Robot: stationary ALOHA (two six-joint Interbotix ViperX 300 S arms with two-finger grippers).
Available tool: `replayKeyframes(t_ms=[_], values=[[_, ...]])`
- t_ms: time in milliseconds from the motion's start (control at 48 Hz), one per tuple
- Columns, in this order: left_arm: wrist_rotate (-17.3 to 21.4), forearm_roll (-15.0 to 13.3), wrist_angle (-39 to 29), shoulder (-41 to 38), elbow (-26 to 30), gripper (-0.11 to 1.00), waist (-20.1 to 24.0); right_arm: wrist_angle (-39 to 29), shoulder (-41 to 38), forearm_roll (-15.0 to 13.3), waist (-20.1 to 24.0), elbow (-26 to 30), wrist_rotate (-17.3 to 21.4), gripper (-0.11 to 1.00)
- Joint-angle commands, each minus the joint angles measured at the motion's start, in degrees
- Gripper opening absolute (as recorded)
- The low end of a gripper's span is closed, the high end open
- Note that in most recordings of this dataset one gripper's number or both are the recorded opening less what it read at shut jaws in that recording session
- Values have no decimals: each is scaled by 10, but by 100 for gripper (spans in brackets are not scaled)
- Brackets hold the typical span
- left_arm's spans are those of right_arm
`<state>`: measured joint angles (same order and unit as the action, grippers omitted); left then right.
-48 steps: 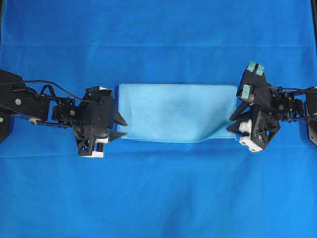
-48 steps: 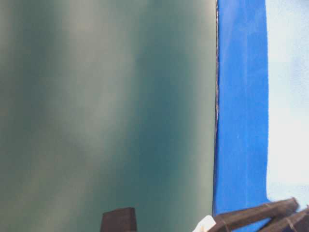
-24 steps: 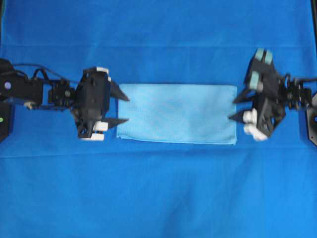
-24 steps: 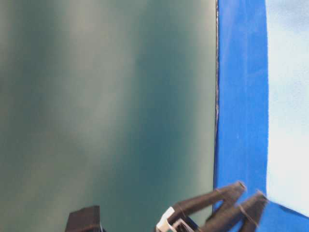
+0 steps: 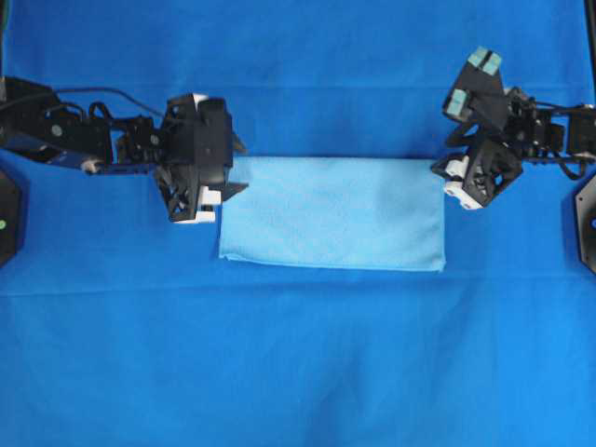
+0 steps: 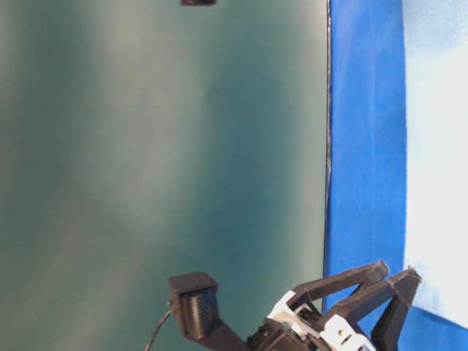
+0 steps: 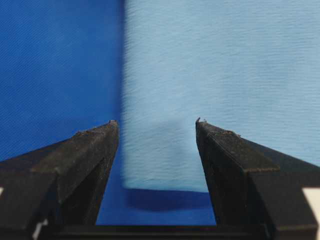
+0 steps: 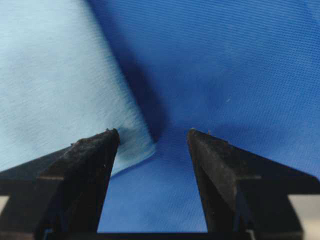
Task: Fold the light blue towel.
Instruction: 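Release the edge and regrasp the folded towel's left and right ends, then lift the towel and swing it, rotating it to lie lengthwise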
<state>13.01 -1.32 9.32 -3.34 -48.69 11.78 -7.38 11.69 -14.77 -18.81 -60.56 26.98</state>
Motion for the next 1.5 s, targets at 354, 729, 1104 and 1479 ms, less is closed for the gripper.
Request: replayKeyframes(t_ms=[354, 729, 1104, 1479], values=[[4, 0, 11, -49, 11, 58, 21, 25, -42, -8, -20, 17, -1, 61], [6, -1, -36, -49, 14, 26, 26, 23, -42, -7, -20, 17, -1, 10], [4, 0, -79, -40, 25, 3, 39, 21, -25, -5, -20, 18, 5, 1], [4, 0, -233, 101, 75, 3, 20, -78, 138, -4, 11, 33, 7, 1]])
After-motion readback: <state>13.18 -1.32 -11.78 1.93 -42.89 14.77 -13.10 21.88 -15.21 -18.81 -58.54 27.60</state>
